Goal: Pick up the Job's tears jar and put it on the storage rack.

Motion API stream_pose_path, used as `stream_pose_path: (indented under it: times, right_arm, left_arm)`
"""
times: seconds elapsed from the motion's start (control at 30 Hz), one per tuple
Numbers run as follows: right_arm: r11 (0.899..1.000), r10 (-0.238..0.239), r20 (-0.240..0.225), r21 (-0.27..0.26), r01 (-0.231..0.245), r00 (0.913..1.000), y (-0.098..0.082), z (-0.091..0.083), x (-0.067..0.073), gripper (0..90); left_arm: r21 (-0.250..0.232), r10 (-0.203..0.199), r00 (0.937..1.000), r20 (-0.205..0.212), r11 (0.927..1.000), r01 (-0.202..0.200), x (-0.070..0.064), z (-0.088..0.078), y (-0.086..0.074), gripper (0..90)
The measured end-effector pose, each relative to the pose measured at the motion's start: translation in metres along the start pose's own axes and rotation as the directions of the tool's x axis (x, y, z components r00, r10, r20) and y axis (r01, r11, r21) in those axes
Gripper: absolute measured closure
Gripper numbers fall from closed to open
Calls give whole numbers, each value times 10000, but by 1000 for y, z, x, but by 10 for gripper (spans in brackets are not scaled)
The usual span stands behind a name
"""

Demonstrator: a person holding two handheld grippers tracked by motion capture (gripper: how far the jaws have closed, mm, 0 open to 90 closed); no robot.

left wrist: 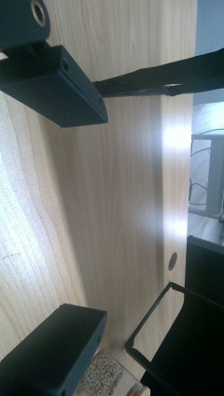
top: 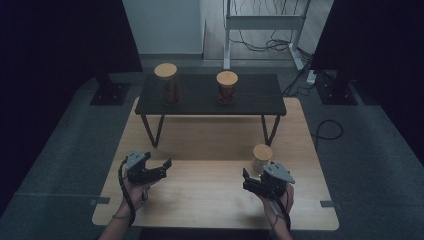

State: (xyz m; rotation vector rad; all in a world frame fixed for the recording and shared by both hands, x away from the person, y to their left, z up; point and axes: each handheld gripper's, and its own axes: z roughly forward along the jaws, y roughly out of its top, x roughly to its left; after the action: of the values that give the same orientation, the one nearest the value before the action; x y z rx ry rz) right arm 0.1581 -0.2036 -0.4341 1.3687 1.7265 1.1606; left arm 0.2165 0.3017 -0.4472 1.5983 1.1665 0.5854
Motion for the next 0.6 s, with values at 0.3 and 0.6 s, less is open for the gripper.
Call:
stream_pose_path:
  times: [0.3, 0.6]
  right_arm:
    - [9993, -43, 241, 383, 33, 9997, -7, 1, -2, 0]
    - [9982, 110, 354, 586, -131, 9993, -10, 4, -5, 0]
  left_arm:
    - [21, 20, 10000, -9, 10000, -20, 0, 0, 0, 58]
    - [46, 32, 10000, 9, 10000, -32, 0, 1, 0, 58]
